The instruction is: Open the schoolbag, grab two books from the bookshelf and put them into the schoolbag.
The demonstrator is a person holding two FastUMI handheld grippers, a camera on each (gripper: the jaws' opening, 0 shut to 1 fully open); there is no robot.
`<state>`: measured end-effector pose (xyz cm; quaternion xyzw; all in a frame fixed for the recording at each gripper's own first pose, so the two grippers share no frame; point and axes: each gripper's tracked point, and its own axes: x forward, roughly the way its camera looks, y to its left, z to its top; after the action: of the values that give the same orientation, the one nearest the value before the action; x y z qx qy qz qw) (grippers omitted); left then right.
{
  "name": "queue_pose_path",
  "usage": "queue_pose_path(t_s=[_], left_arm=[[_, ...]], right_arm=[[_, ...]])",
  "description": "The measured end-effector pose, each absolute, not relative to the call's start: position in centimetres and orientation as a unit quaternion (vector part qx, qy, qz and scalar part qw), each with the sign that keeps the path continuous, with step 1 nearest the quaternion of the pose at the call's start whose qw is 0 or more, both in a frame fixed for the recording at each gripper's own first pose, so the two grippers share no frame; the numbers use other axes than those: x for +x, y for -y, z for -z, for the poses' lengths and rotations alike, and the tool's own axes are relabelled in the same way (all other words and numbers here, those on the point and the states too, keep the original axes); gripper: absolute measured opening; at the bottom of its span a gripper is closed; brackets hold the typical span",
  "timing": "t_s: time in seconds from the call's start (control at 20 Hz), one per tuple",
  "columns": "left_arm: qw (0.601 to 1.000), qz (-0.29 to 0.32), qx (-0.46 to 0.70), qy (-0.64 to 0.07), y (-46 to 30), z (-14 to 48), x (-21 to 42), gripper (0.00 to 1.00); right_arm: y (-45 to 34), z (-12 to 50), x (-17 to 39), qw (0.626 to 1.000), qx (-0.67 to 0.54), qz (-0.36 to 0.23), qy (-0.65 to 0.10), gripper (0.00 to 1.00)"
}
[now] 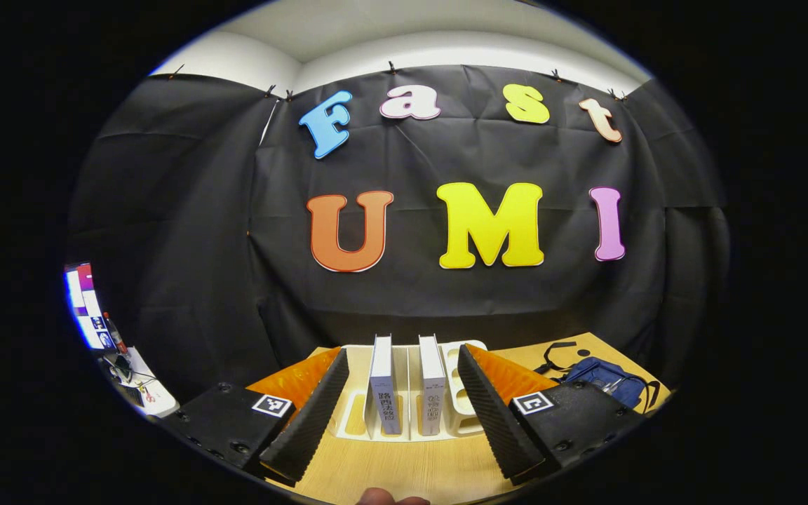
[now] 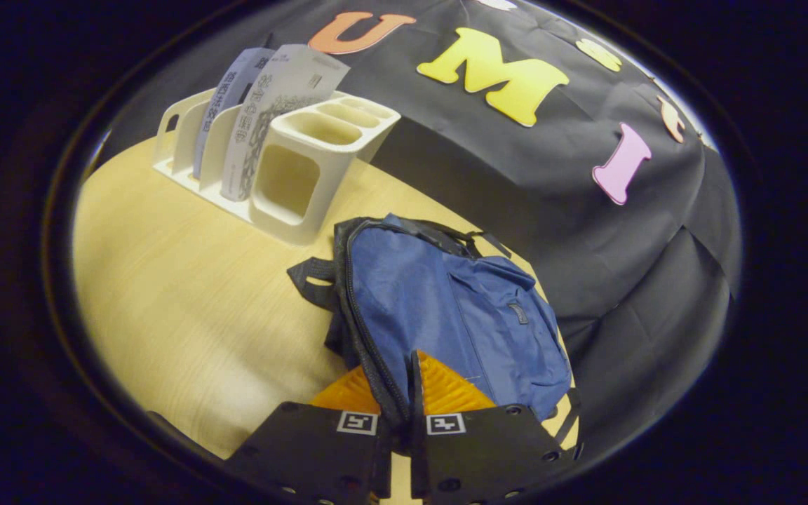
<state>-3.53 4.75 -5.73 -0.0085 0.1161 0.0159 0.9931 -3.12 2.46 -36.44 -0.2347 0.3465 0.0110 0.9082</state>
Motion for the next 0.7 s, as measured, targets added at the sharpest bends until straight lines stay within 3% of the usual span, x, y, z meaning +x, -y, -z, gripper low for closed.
queue_pose_path(t_s=[0.1, 0.45, 0.7], left_arm=[[0.993, -0.018, -0.016, -0.116, -4.8, 5.9, -2.8, 0.98], [0.991, -0.007, -0.038, -0.129, -4.9, 6.0, 1.1, 0.98], [0.978, 0.024, -0.050, -0.203, -4.0, 7.6, 5.4, 0.98]], right_arm=[[-1.9, 34.6, -2.9, 0.913, -0.219, -0.021, -0.345, 0.00], [5.1, 25.2, 0.2, 0.932, -0.176, 0.006, -0.318, 0.01], [11.9, 20.9, 2.5, 0.938, -0.151, 0.035, -0.311, 0.01]])
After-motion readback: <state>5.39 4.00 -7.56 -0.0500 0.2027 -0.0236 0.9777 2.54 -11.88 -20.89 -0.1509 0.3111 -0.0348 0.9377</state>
